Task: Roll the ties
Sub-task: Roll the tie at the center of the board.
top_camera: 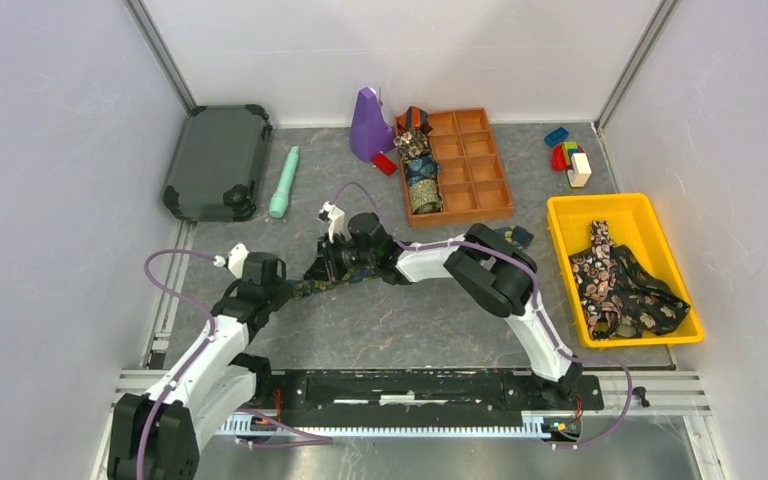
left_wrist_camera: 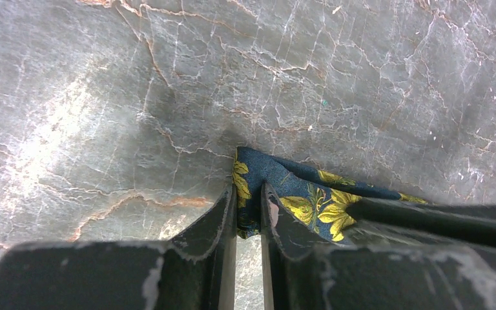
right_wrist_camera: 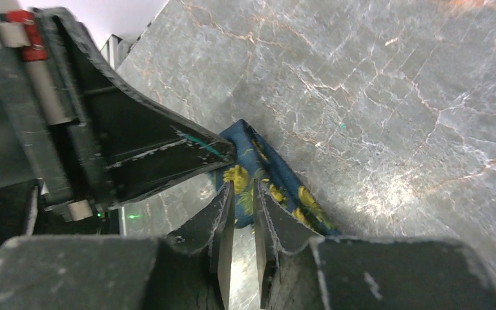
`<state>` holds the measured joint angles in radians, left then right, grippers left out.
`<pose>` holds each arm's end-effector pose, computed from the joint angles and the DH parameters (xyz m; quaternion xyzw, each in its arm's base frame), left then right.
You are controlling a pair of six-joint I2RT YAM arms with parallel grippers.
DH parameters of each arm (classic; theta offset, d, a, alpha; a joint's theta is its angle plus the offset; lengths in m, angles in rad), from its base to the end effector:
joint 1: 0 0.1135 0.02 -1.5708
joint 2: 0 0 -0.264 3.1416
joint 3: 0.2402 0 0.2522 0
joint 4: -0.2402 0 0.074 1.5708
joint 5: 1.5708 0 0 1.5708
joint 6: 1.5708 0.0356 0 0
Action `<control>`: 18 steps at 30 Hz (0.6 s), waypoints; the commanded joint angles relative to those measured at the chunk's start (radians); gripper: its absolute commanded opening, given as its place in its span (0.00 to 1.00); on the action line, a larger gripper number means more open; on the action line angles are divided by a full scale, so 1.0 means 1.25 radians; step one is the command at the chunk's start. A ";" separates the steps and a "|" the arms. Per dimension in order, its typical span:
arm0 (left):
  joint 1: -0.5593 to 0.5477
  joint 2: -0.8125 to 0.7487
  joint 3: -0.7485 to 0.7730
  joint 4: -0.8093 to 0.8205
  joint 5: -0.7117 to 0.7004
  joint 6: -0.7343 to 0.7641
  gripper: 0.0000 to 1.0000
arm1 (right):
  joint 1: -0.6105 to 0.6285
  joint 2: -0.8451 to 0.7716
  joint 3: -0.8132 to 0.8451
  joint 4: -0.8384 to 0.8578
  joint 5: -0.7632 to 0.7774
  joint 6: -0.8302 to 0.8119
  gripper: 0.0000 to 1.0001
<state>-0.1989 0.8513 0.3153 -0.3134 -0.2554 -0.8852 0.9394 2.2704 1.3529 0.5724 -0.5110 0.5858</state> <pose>0.1575 -0.0226 0.1571 -0.3546 0.8588 -0.0785 0.3613 0.2725 0.4021 0.1219 -0.2823 0.7536 0.5339 0.2596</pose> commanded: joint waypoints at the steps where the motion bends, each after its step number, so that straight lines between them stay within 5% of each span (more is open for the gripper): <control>1: -0.018 0.004 0.048 -0.041 -0.069 0.014 0.09 | 0.004 -0.115 -0.033 -0.004 0.048 -0.046 0.23; 18: -0.126 0.031 0.144 -0.131 -0.214 0.027 0.05 | 0.058 -0.038 0.063 -0.101 0.098 -0.085 0.14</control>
<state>-0.3309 0.8780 0.4381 -0.4473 -0.4397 -0.8810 1.0088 2.1841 1.3712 0.4530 -0.4091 0.4992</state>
